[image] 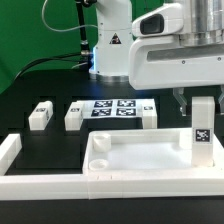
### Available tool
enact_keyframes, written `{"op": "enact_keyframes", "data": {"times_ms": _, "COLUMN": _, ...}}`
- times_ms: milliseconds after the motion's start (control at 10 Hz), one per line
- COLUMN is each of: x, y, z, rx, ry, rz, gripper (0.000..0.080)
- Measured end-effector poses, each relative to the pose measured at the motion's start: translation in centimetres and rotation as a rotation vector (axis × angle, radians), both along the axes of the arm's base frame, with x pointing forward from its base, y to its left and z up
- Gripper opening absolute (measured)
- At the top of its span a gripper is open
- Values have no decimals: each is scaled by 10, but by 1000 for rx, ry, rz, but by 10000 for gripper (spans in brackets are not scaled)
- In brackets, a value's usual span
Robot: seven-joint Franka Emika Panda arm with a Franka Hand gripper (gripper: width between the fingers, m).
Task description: Assemble desk
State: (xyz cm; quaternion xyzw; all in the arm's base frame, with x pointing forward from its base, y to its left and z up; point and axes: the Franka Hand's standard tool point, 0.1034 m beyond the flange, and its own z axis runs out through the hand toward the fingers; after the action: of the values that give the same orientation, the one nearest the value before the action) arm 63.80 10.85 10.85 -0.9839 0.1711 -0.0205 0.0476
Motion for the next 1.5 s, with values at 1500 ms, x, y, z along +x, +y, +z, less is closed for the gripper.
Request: {"op": "enact_keyframes", "data": {"times_ms": 1500, "x": 7, "y": 10, "z": -1, "rx": 296, "ry": 142, "rz": -1576, "gripper": 288}}
